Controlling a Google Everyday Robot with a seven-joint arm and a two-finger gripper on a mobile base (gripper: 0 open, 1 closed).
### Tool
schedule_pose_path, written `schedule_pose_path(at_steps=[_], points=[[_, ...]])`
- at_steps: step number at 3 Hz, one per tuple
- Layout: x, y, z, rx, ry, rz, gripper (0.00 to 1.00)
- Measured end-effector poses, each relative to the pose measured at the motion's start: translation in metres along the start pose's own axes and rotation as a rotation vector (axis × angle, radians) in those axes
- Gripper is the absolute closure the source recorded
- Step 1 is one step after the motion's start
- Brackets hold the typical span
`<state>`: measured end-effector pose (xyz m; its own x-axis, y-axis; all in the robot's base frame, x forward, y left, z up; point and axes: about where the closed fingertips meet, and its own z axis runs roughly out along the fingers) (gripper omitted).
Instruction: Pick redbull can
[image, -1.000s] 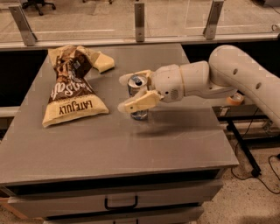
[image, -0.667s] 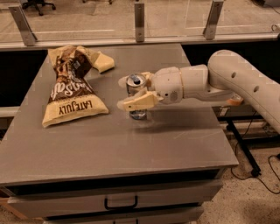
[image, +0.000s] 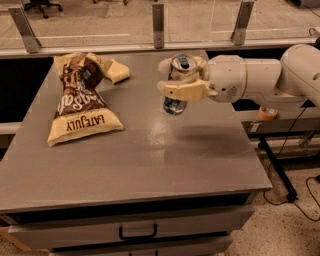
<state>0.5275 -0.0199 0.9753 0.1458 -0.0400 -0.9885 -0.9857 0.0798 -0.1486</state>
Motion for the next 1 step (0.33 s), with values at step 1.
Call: schedule_pose_path(at_steps=[1], points=[[-0.0045,-0.0007,-0.0056,0.011,-0.009,-0.001,1.0]])
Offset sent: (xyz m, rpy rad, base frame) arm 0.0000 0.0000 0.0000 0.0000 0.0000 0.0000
